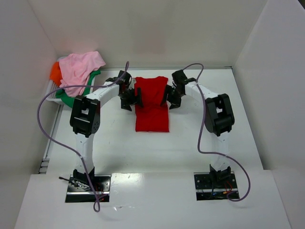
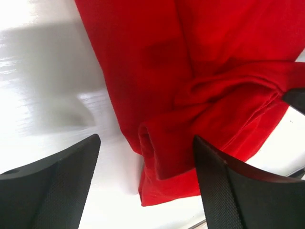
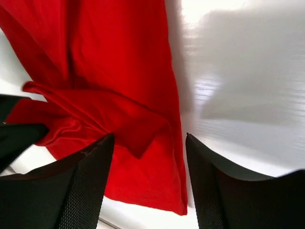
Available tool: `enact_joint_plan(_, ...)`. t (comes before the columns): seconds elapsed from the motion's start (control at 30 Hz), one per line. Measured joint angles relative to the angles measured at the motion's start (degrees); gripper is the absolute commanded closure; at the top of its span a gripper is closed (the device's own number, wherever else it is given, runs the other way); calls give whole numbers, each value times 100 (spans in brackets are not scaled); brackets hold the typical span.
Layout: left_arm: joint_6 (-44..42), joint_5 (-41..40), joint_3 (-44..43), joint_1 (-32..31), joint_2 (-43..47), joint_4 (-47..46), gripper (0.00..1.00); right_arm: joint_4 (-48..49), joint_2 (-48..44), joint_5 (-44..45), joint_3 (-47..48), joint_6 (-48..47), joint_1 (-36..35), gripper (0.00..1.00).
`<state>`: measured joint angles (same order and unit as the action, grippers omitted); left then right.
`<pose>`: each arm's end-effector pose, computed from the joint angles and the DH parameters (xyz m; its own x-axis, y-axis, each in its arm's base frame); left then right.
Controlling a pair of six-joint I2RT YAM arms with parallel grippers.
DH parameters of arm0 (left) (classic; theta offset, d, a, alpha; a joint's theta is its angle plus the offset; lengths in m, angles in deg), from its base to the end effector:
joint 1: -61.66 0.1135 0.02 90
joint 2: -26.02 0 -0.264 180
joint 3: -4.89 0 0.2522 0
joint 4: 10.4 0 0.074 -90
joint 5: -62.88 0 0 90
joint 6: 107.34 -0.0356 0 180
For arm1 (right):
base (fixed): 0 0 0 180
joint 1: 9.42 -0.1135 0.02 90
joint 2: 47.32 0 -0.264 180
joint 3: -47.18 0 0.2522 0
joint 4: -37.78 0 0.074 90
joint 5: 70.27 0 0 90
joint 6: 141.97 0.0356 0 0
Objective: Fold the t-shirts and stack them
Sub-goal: Fold the folded rectangular tshirt in 1/3 of the way
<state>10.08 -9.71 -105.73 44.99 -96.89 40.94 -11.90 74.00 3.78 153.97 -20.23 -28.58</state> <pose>0.4355 -0.1415 0.1847 -0.9465 -0.1753 -0.2708 -0.0393 0.8959 -0.4425 0.4204 0.1564 0.1783 -0.9487 0.2058 -0.2398 0.0830 0.8945 0.4393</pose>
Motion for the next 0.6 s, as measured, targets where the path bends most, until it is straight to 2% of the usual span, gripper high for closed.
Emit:
enact_joint_plan(0.13,-35,4,-2,74,-4,-122,14,-22,0,170,372,-59,109,30)
enact_joint_plan(0.23,-46,-33,-2,151,20,-219,14,-9,-28,422,870,-168,201,45)
enact_joint_plan(0.27,-55,-55,-2,186,52,-236,17,13,-68,492,977,-199,221,62)
enact_joint_plan(0.33,-74,-59,-7,240,164,-262,29,94,-260,586,1027,-278,258,80)
enact_joint_plan(0.37,-116,-50,-20,269,232,-271,51,127,-393,597,984,-291,271,84)
enact_joint_plan(0.4,-153,-17,-39,297,321,-291,62,192,-560,575,903,-289,280,90)
enact_joint_plan(0.5,-212,192,-42,350,638,-407,91,448,-1073,372,483,-256,280,93)
enact_joint_plan(0.6,-219,455,59,278,1010,-649,95,636,-1390,157,-4,-219,260,93)
